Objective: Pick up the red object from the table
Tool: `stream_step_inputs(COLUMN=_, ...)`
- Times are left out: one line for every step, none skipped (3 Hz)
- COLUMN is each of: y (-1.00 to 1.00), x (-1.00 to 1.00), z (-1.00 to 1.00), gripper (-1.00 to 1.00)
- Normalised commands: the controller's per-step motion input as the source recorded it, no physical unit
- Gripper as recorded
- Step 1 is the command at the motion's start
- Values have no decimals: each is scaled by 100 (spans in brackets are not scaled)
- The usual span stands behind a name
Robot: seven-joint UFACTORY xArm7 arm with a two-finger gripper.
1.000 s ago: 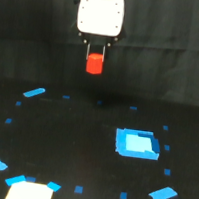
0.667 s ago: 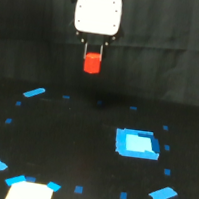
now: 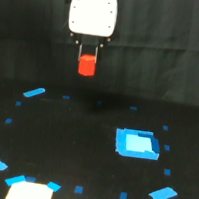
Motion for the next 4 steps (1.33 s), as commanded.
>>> stream_step_inputs(y=-53, x=-49, z=-22, gripper=-100)
stream_step_inputs(y=-75, x=-30, z=24, gripper=-100)
stream_step_inputs(y=-72, x=-16, z=18, gripper=-88)
stream_step_inputs(y=38, x=29, z=23, gripper=-100)
